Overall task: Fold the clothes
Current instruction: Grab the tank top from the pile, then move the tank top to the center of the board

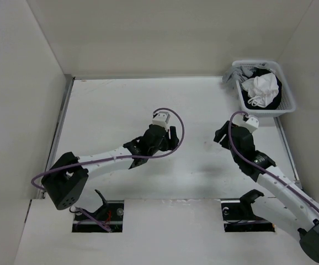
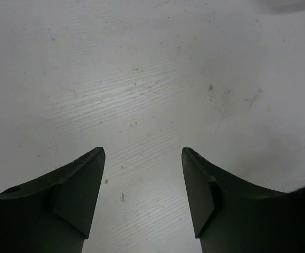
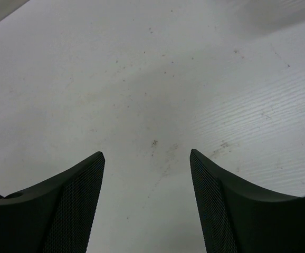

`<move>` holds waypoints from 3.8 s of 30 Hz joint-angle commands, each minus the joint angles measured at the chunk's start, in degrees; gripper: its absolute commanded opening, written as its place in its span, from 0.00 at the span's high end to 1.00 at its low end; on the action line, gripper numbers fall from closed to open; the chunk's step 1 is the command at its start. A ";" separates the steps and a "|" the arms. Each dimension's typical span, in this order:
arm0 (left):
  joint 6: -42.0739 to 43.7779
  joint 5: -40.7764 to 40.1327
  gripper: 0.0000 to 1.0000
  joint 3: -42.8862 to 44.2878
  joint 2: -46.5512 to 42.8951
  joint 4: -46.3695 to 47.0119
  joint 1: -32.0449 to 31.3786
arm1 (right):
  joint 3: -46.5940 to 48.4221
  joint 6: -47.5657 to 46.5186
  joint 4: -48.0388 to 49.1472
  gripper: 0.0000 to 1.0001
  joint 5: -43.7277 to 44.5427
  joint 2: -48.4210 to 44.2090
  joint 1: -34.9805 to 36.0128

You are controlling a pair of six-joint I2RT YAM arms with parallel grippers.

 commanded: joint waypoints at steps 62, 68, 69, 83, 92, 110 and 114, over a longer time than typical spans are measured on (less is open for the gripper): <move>-3.73 4.07 0.55 -14.97 -8.62 23.81 6.59 | 54.09 -5.76 18.79 0.97 -22.71 33.18 -27.97; -7.87 1.26 0.54 -17.17 -22.40 15.56 13.70 | 36.04 -6.82 18.08 0.92 -20.70 19.38 -9.52; -8.48 0.82 0.54 -18.04 -25.56 13.80 15.37 | 30.15 -5.69 18.69 0.91 -19.39 17.27 -6.09; -8.66 0.02 0.50 -22.45 -30.45 0.07 22.86 | -6.64 5.30 12.56 0.43 -12.96 0.63 3.53; -7.87 2.83 0.54 -14.54 -10.32 3.85 11.80 | -3.74 5.66 11.31 0.45 -9.45 12.76 -0.96; -23.67 5.90 0.81 -0.22 7.52 4.83 4.23 | 14.01 -0.14 25.46 0.59 -15.15 40.26 -12.65; -30.71 9.24 0.80 0.93 13.15 6.57 4.67 | 12.70 0.39 30.11 0.59 -16.56 40.80 -12.56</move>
